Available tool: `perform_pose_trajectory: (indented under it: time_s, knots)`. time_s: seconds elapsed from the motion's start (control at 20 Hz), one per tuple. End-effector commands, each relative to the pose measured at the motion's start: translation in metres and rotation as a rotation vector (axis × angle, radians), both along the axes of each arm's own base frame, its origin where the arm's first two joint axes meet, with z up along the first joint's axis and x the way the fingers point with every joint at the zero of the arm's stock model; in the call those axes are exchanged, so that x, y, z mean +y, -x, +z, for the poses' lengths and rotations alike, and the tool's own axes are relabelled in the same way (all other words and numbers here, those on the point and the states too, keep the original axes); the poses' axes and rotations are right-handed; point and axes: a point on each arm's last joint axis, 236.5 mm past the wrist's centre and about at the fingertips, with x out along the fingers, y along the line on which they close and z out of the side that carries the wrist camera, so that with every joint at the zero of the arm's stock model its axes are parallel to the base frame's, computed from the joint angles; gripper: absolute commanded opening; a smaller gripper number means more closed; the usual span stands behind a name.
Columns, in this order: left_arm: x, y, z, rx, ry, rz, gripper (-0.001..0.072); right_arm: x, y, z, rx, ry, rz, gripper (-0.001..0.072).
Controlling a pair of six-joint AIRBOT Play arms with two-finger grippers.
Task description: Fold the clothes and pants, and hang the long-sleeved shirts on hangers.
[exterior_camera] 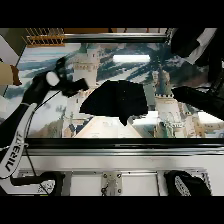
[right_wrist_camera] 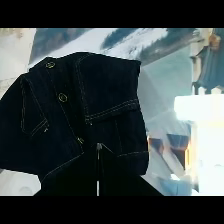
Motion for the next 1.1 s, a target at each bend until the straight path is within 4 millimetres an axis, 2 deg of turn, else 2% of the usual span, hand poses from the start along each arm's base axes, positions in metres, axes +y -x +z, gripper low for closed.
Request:
perform_pose_trajectory:
  time_s: [0.0,0.1,0.25,0.45,0.6,0.65,0.7,0.75,0.9,1.0,1.05]
  knots:
    - [0.079,0.054,-0.062,0.186,0.107,0.224,0.0674,0.001,0.000,0.000,0.003,-0.002,0.002,0.0017]
    - [0.072,0.059,-0.080,0.204,0.246,0.214,0.0674,0.001,0.000,0.000,0.003,-0.002,0.002,0.0017]
    - [0.046,0.053,-0.093,0.223,0.384,0.153,0.0674,0.001,0.000,0.000,0.003,-0.002,0.002,0.0017]
    - [-0.002,0.047,-0.098,0.279,0.408,-0.034,0.0674,0.002,0.001,-0.001,0.008,-0.003,0.007,0.0018]
    - [-0.025,0.039,-0.099,0.281,0.401,-0.103,0.0672,0.007,0.008,-0.010,0.053,-0.006,0.037,0.0018]
    - [-0.030,0.037,-0.099,0.284,0.396,-0.111,0.0555,0.011,0.012,-0.017,0.083,-0.010,0.055,0.0017]
    - [-0.032,0.035,-0.100,0.286,0.382,-0.121,0.0271,0.015,0.016,-0.024,0.118,-0.013,0.078,0.0017]
    - [-0.034,0.033,-0.097,0.278,0.380,-0.130,0.0017,0.023,0.021,-0.034,0.161,-0.013,0.113,0.0016]
    - [-0.033,0.025,-0.077,0.240,0.375,-0.151,0.0023,0.057,0.032,-0.073,0.279,0.046,0.207,0.0015]
    - [-0.027,0.025,-0.067,0.210,0.328,-0.171,0.0023,0.084,0.040,-0.112,0.379,0.114,0.230,0.0018]
    - [-0.023,0.026,-0.064,0.201,0.306,-0.182,0.0023,0.104,0.045,-0.128,0.415,0.112,0.266,0.0098]
